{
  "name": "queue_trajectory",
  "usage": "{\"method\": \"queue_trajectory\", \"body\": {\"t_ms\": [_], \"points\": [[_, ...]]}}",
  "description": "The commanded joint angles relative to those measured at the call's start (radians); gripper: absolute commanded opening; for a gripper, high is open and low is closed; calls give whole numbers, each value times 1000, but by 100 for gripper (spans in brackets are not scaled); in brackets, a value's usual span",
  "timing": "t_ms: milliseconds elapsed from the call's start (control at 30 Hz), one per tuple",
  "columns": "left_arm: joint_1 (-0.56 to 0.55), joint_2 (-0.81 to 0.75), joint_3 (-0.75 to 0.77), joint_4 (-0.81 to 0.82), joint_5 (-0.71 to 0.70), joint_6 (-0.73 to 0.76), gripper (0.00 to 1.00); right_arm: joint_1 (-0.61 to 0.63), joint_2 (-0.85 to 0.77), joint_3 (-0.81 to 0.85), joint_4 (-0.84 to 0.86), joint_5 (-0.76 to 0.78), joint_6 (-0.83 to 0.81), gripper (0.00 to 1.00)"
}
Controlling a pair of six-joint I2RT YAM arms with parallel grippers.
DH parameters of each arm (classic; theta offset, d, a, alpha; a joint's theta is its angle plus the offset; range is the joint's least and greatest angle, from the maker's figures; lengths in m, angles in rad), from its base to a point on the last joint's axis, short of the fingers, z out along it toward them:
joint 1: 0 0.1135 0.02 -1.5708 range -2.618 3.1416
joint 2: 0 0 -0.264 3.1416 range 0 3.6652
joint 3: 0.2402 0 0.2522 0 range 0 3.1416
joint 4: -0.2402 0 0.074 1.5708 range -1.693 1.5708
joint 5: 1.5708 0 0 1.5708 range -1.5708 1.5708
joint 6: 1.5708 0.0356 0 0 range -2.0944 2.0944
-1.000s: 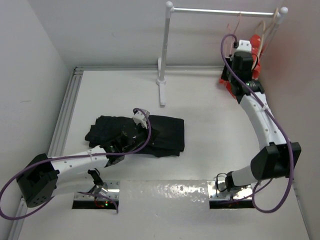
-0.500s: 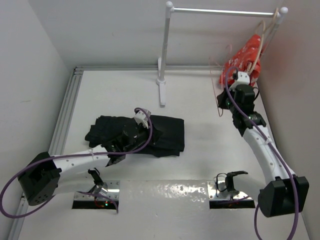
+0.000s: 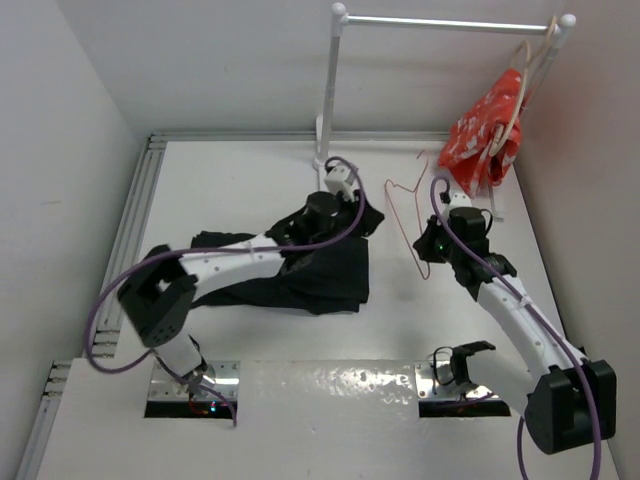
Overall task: Place the trousers on the hanger
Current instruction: Pick up the hanger from the clothesline.
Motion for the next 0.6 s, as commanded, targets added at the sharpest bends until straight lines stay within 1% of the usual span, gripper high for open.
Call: {"method": "queue_trajectory", "body": {"t_ms": [0, 33, 67, 100, 200, 300, 333, 433, 567], "points": [[-9, 169, 178, -73, -3, 14, 33, 41, -18, -25, 22, 21, 15, 0], [-11, 203, 219, -88, -6, 25, 34, 51, -18, -38, 22, 23, 17, 0], [-9, 241, 268, -145, -1, 34, 34, 57, -15, -43, 22, 27, 17, 0], [-11, 303, 355, -168, -3, 48, 35, 75, -12, -48, 22, 39, 18, 0], [-12, 366, 447, -197, -22, 76, 37, 104, 7, -52, 12, 61, 11, 0], [-16, 413, 525, -245, -94, 108, 37, 127, 7, -49, 5, 85, 8, 0], [-16, 421, 539, -253, -117, 115, 38, 129, 10, -46, 5, 85, 6, 0], [-16, 449, 588, -262, -119, 129, 38, 143, 25, -43, -1, 89, 4, 0], [-19, 452, 586, -237, -105, 146, 38, 149, 39, -46, 5, 85, 5, 0]]}}
